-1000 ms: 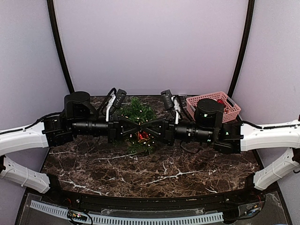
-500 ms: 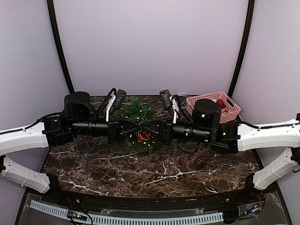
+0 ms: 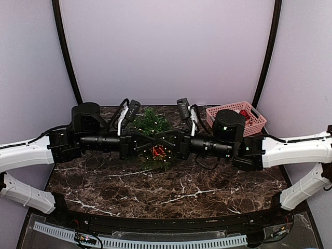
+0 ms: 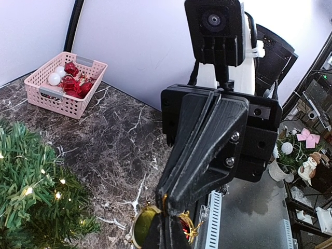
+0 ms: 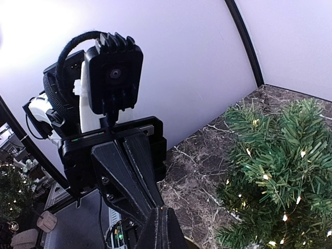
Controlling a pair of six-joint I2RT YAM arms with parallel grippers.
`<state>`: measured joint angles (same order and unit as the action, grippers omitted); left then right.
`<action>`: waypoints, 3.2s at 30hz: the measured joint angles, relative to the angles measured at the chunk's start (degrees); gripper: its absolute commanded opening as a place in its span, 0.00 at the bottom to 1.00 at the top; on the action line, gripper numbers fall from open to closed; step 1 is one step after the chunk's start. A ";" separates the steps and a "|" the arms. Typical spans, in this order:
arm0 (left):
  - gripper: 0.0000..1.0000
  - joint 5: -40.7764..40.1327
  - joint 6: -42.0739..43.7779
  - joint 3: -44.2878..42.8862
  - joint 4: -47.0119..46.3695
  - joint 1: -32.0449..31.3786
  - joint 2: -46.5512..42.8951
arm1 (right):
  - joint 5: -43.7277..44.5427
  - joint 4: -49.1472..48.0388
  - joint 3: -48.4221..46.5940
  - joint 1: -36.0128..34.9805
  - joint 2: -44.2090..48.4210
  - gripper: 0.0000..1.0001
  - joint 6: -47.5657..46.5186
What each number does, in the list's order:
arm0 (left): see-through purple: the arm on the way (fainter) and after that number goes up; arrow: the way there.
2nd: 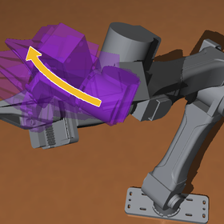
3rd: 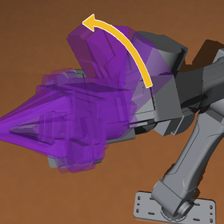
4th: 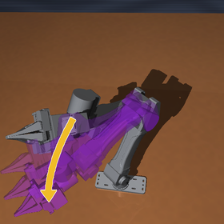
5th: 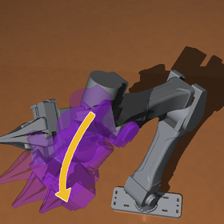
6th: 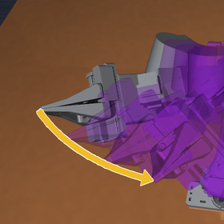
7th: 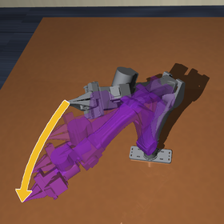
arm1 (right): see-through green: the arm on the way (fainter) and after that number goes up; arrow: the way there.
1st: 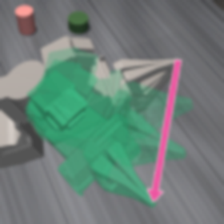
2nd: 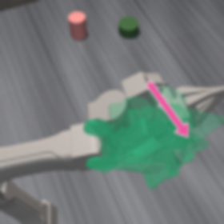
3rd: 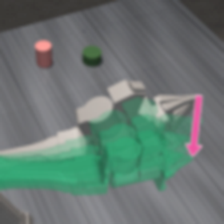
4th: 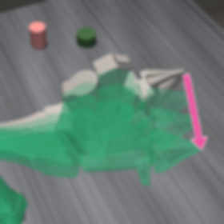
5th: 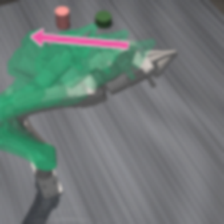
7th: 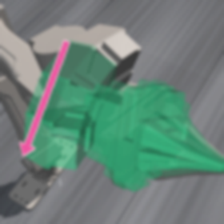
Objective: Decorate the small christmas tree
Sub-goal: Pass from the left arm to the right, then hang the ornament drum on the branch.
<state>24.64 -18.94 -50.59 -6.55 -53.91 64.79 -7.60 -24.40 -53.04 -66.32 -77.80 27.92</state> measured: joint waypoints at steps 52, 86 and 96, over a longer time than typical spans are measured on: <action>0.26 18.71 1.81 -3.41 0.70 0.72 2.45 | -36.13 -5.22 -0.96 7.78 -1.81 0.00 4.59; 0.12 21.03 -0.81 -2.49 -2.29 0.76 1.40 | -36.37 -6.88 -0.96 7.85 -1.81 0.00 5.42; 0.04 19.87 -1.03 -2.05 -2.75 0.76 -0.04 | -36.54 -6.88 -0.96 7.85 -1.81 0.00 5.53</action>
<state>44.51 -19.97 -52.64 -9.30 -53.15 64.75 -44.14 -31.29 -54.00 -58.48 -79.61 33.45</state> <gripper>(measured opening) 0.079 0.006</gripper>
